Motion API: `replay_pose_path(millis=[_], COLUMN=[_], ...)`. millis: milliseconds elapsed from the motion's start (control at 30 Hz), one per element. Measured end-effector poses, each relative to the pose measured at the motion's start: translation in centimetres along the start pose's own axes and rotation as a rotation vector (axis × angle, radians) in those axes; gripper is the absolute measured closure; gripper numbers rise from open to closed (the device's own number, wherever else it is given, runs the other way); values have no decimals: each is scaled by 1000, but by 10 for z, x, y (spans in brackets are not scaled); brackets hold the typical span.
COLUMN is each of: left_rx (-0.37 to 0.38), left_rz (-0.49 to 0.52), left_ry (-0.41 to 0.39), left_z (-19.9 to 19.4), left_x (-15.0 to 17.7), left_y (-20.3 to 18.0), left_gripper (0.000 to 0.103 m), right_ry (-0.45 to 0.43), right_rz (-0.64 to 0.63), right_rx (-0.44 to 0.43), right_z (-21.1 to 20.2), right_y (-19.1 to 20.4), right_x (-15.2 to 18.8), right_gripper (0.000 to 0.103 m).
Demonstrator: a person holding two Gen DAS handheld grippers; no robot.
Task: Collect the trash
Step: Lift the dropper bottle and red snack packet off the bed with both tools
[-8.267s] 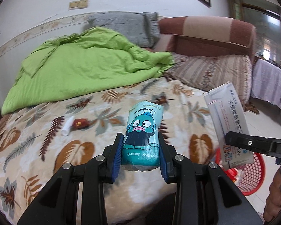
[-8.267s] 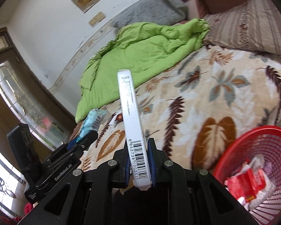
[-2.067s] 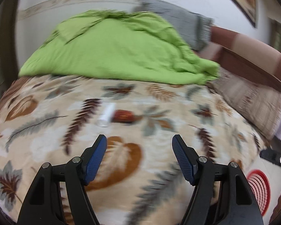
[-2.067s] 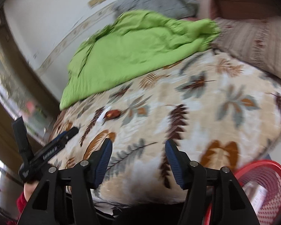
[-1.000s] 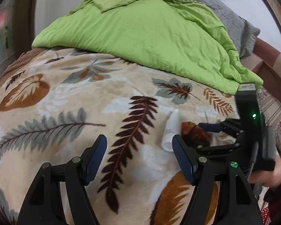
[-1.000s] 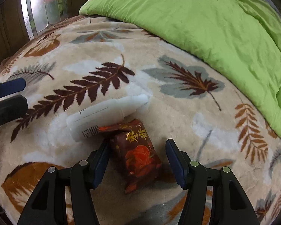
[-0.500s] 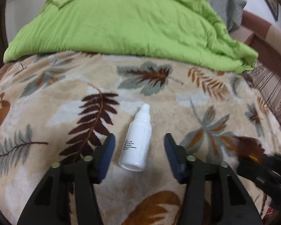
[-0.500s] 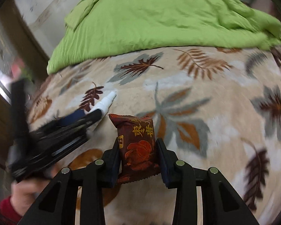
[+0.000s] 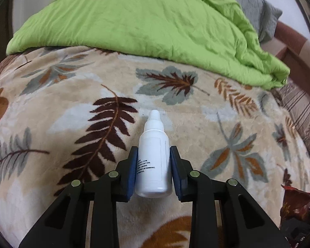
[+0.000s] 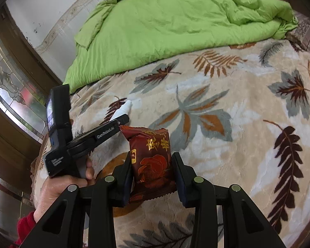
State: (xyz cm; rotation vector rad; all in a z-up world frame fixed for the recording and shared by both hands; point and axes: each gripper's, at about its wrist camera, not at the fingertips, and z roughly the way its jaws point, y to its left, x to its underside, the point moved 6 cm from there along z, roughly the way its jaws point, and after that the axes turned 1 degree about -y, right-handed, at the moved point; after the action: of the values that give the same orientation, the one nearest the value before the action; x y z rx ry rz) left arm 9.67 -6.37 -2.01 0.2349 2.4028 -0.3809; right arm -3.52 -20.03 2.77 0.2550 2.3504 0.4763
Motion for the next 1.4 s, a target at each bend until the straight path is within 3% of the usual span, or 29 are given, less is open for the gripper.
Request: replay_pose_path(millis=[433, 867, 1067, 1400], left_rx=[-81, -133, -146, -147], left_rz=[68, 225, 234, 227], left_ry=[-196, -300, -292, -294], left_z=[-96, -183, -194, -192], left_x=[21, 65, 86, 86], left_y=[-24, -58, -57, -53], left_gripper=[74, 74, 74, 74], right_ry=[-120, -234, -244, -237], right_rz=[-38, -54, -76, -81], right_rx=[37, -39, -47, -44], right_z=[-46, -100, -105, -102], right_y=[1, 9, 17, 18], right_x=[19, 42, 48, 49], right_gripper=[64, 64, 64, 64])
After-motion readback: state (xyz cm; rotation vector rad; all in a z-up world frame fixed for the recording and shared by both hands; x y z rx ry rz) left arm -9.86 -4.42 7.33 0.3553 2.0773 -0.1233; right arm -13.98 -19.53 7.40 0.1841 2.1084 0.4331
